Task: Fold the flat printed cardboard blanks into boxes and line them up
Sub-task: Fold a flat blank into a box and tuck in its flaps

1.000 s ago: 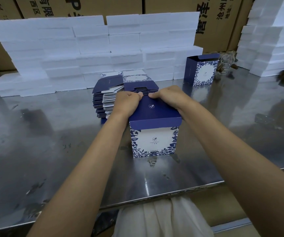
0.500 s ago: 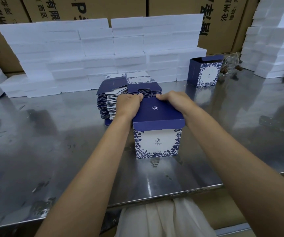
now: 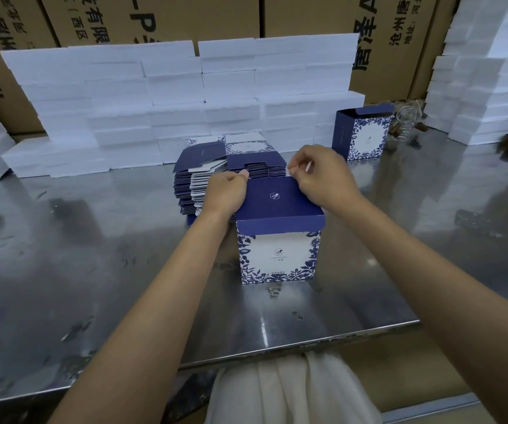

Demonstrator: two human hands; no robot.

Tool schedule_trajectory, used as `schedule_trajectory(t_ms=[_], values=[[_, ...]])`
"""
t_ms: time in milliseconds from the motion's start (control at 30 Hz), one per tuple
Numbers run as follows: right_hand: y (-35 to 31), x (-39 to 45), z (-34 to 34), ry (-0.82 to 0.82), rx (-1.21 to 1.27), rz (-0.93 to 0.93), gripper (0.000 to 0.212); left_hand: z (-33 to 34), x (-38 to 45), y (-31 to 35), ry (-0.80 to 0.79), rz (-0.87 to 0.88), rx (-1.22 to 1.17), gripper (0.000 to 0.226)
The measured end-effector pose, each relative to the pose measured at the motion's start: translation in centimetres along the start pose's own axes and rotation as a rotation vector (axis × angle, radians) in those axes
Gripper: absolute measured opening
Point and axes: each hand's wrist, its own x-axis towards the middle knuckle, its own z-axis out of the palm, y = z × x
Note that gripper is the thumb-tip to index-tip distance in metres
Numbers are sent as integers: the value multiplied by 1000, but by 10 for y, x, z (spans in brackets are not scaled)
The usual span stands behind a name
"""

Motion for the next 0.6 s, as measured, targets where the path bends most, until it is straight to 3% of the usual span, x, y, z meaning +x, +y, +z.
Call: schedule_trajectory(t_ms=[133,233,300,367,500,600], values=[[-7,-6,-15,-169,-104,-218,12,-2,0,7,112,232,299,9],[-7,-16,-22,-233,-77,-231,2,-5,-3,12,113,449,445,13],[-9,-29,-21,-257,63,-191,11,-6,-8,14,75,570,451,16],[-9,-41,-21,-267,183,-122,24,-7,-13,15,17,592,437,12],[-6,-53,-30,-376,126,-116,43,-12,-26,19,-157,588,572,9],[-5,-59,-34,-403,230,-151,33,-23,-43,14,-263,543,542,14]])
